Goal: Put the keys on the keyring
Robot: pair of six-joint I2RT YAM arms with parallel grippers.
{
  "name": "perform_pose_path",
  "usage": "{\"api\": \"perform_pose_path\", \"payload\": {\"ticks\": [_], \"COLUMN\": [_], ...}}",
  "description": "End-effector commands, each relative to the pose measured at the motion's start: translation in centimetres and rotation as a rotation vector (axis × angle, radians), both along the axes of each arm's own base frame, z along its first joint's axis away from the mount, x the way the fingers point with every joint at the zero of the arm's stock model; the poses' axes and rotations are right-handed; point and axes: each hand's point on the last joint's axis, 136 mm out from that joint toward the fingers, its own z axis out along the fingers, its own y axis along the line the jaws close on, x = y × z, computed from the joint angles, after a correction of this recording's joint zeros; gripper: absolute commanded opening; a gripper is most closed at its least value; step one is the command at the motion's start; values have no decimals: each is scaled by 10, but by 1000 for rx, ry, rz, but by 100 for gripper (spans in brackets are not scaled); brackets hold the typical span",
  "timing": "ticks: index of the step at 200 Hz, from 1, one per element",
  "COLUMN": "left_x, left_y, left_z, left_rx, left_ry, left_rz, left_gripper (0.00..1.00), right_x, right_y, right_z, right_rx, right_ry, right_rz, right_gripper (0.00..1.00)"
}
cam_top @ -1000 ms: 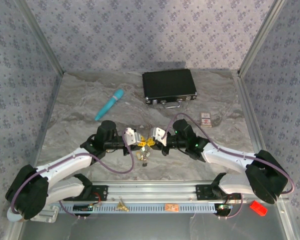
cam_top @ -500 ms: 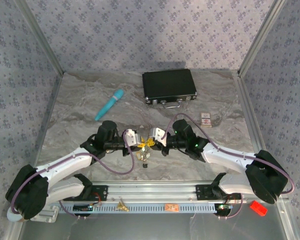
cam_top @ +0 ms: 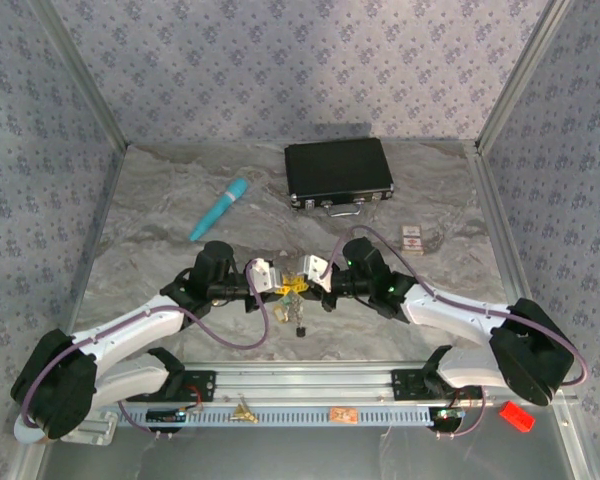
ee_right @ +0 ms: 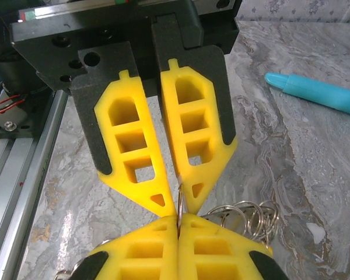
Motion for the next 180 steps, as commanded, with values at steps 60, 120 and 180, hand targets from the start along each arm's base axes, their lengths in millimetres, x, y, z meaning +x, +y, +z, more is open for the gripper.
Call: {"api": "perform_pose_path", "payload": {"ticks": [60,120,180], "left_x": [5,4,0], "left_y": [-8,-9,-10], "left_z": [25,25,24], "left_rx": [-16,-8,-5], "left_ry": [-135,-144,-147], "left_rz": [-28,-33,-55], "left_gripper": [0,0,0], "right_x": [-4,-1,9], "right_y": [-10,-13,-7], "right_z": [0,-3,8], "right_rx": [-54,-94,-65], "right_ry": [-37,-58,-102], "right_rz": [1,-6,-49], "right_gripper": [26,25,25]}}
